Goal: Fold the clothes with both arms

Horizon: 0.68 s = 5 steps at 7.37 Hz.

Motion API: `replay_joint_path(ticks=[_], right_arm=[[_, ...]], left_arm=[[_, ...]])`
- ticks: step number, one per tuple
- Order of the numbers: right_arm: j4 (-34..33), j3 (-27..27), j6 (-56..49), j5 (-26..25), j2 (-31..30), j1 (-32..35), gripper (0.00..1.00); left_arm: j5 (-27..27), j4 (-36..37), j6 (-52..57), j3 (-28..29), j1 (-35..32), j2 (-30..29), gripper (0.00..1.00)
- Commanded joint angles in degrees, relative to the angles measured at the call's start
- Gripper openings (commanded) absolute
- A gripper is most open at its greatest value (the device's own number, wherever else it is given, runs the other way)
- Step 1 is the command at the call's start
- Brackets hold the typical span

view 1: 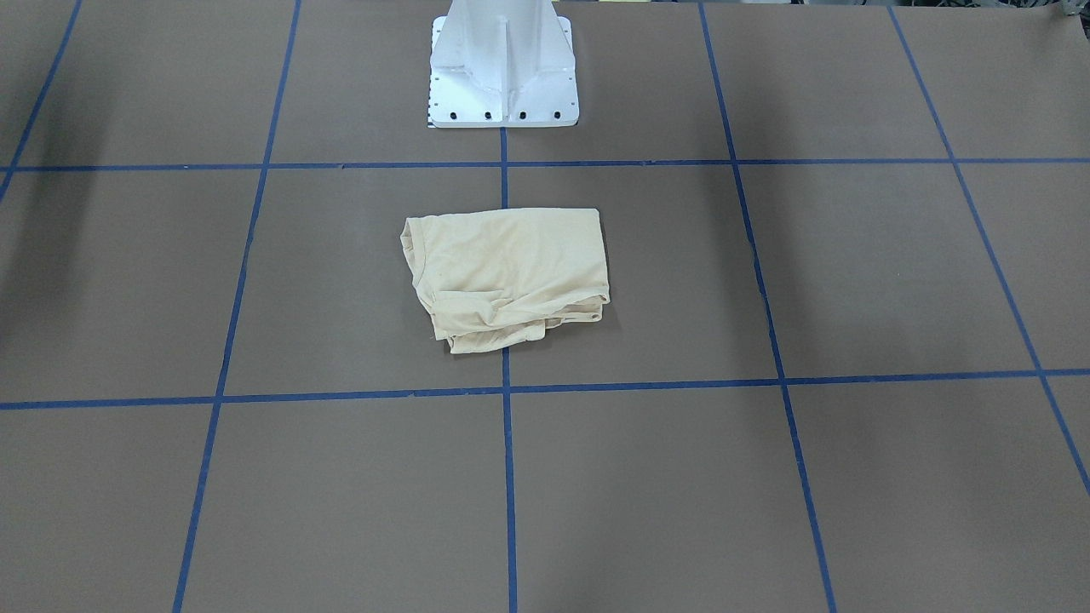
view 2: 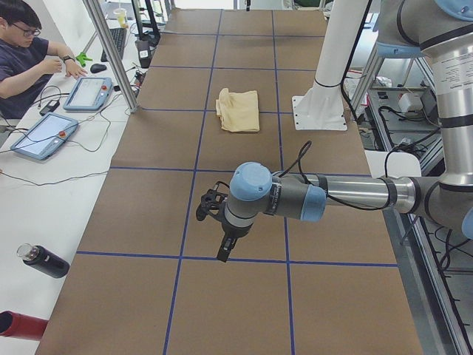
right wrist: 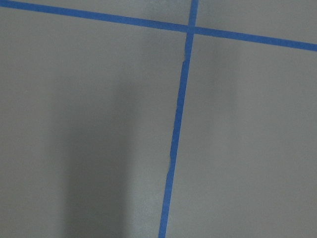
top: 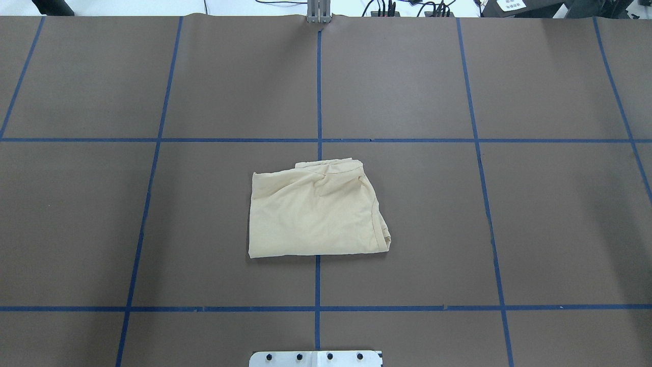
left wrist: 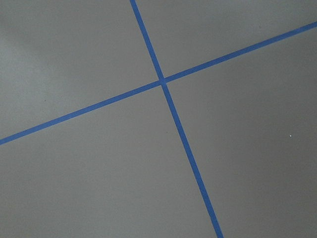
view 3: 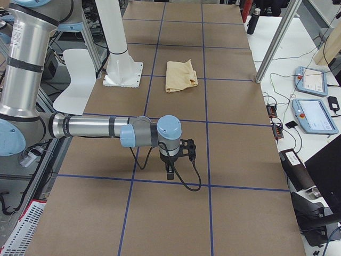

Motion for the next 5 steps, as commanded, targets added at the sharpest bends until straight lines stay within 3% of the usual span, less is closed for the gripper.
replay_joint_path(ticks=[1, 5], right_arm=[[0.05, 0.09, 0.0, 0.01, 0.01, 0.0, 1.0], [0.32, 0.09, -0.09, 0.1, 0.1, 0.0, 1.0]], left_arm=[[-0.13, -0.04, 0.07, 0.02, -0.02, 1.15, 1.0], [0.05, -0.04, 0.25, 0.11, -0.02, 2.04, 1.0]])
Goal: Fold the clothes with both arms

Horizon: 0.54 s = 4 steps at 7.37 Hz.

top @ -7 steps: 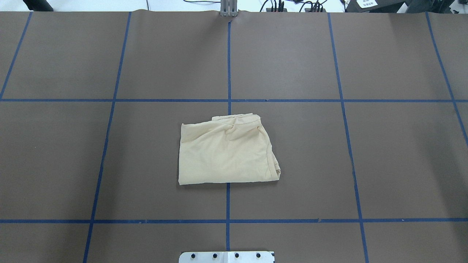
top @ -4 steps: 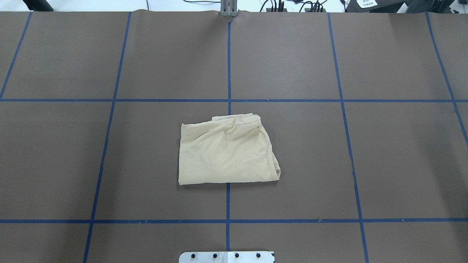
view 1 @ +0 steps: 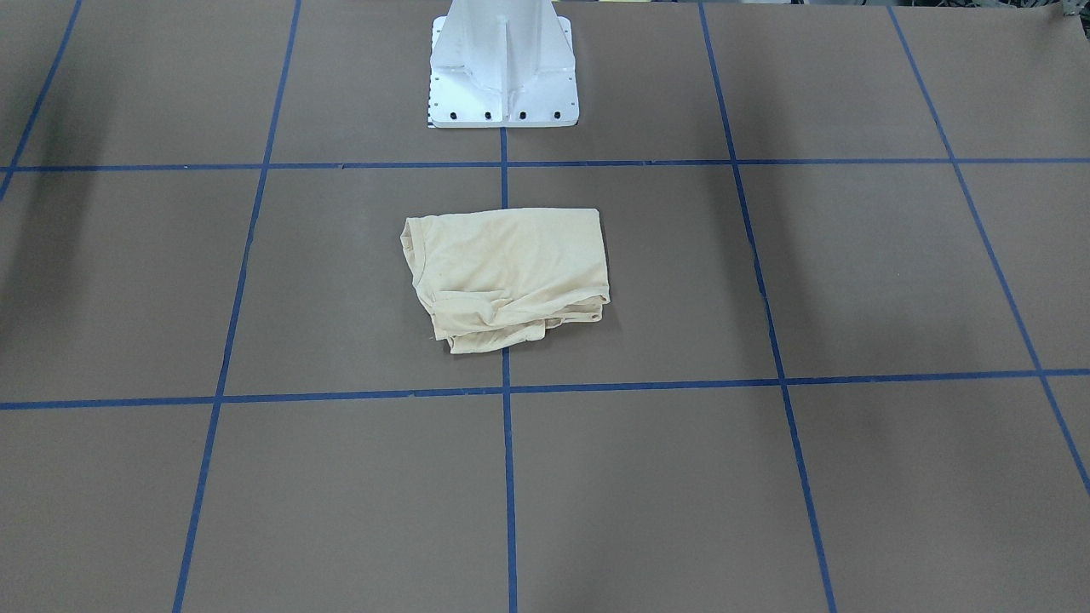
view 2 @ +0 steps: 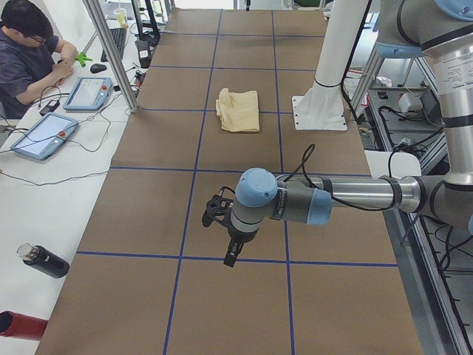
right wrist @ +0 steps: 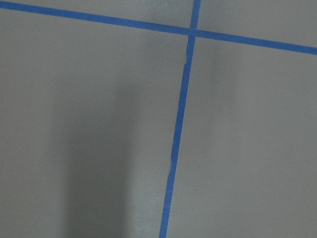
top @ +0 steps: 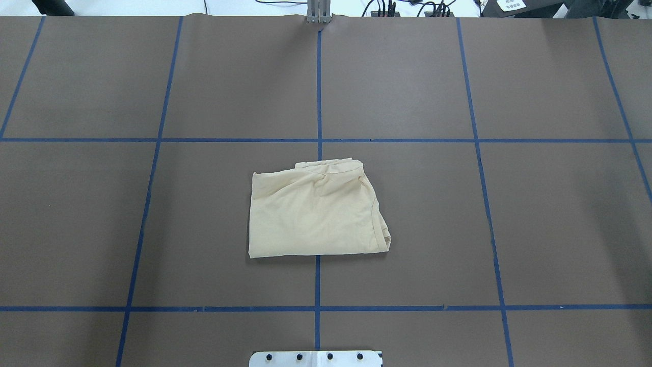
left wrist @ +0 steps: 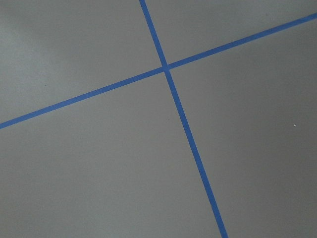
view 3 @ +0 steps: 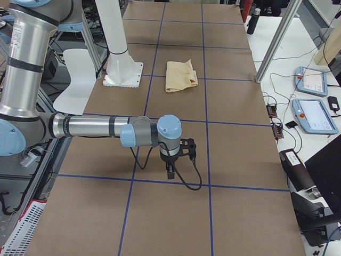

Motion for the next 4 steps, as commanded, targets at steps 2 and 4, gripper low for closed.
replay_joint_path(ticks=[2, 4], right_arm=[[0.04, -0.53, -0.09, 4.68, 0.03, 0.0, 1.0], [0.04, -1.15, -0.53, 8.33, -0.75, 0.0, 1.0]], left_arm=[[-0.02, 0.0, 0.03, 0.0, 0.0, 0.54, 1.0], [-0.02, 0.0, 0.03, 0.0, 0.0, 0.54, 1.0]])
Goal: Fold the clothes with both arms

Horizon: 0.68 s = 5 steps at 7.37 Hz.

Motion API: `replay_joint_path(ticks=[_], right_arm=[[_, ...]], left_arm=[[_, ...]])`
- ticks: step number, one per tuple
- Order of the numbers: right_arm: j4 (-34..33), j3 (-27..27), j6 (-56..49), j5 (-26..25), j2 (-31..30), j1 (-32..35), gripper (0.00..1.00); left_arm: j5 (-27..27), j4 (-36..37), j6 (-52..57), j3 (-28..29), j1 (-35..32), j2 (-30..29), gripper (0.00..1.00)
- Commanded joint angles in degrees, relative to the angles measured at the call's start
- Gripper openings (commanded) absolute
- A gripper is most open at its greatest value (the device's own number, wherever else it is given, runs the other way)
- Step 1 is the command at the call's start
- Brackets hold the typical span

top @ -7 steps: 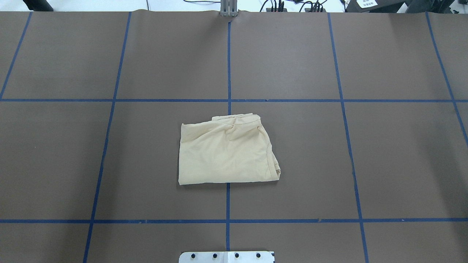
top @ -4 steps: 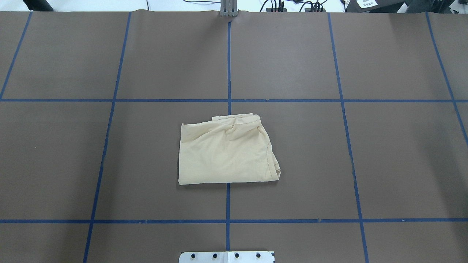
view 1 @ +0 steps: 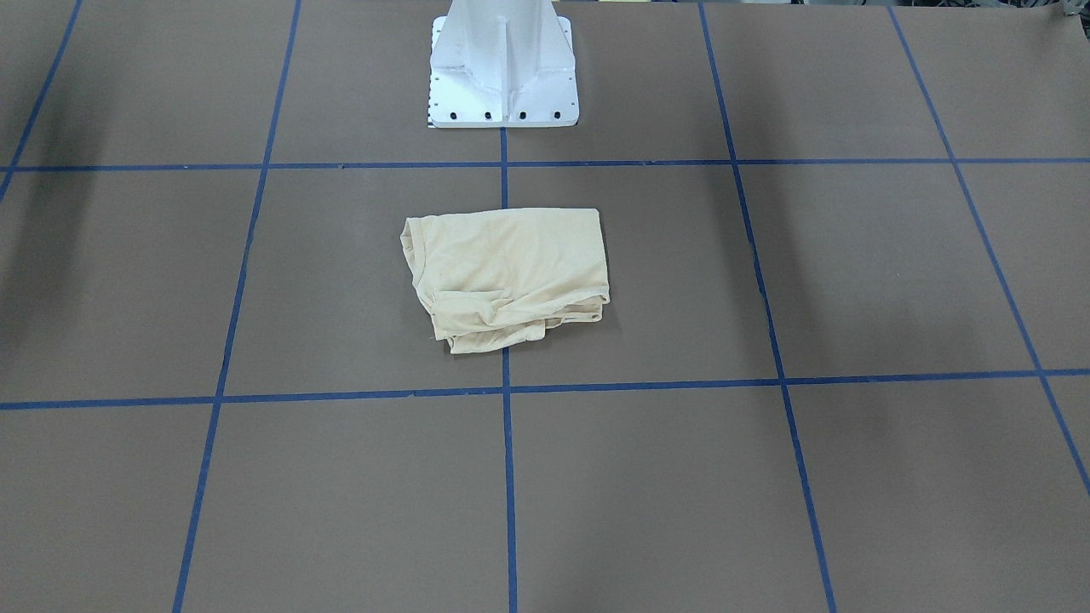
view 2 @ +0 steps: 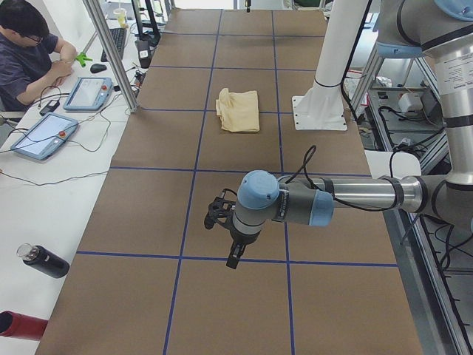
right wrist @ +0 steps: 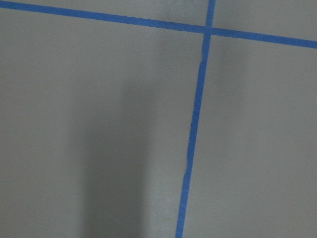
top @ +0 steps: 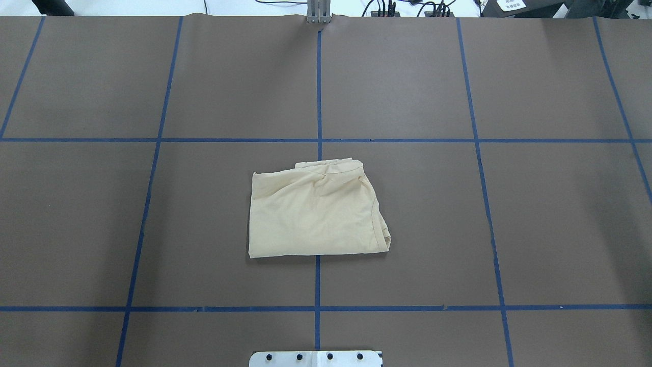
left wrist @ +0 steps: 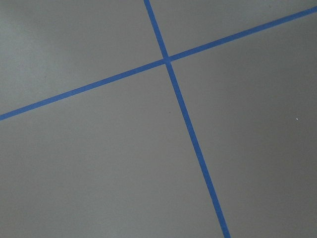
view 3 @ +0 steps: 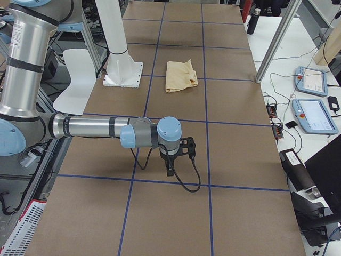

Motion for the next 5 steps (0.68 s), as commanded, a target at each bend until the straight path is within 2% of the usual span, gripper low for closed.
replay_joint_path(ticks=[1, 5], right_arm=[[0.12, -0.95, -0.2, 1.45, -0.67, 0.0, 1.0], [0.12, -2.18, -0.03, 1.36, -0.67, 0.0, 1.0]], left_arm=[[-0.01, 0.0, -0.01, -0.02, 0.0, 0.01, 1.0], [-0.01, 0.0, -0.1, -0.1, 0.0, -0.08, 1.0]])
